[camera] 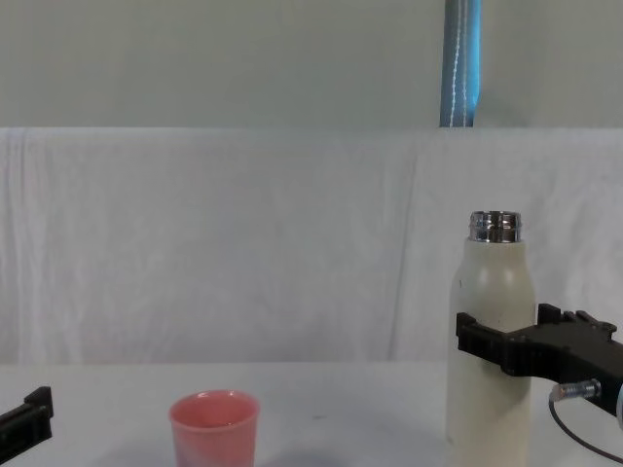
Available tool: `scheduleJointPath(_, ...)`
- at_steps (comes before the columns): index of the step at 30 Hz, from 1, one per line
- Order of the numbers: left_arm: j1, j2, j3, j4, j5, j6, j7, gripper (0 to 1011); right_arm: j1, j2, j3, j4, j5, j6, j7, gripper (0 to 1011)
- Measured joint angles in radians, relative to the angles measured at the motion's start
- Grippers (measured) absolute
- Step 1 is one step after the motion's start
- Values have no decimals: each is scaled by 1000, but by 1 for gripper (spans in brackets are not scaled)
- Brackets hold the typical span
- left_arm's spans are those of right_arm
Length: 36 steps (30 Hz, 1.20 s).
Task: Grasp the thermos with one hand and pour water into the cup lid.
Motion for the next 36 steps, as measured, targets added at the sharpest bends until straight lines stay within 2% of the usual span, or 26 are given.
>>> scheduleJointPath(36,0,0,0,0,0,0,0,1001,44,-21,-11,66,-13,-13,15,1000)
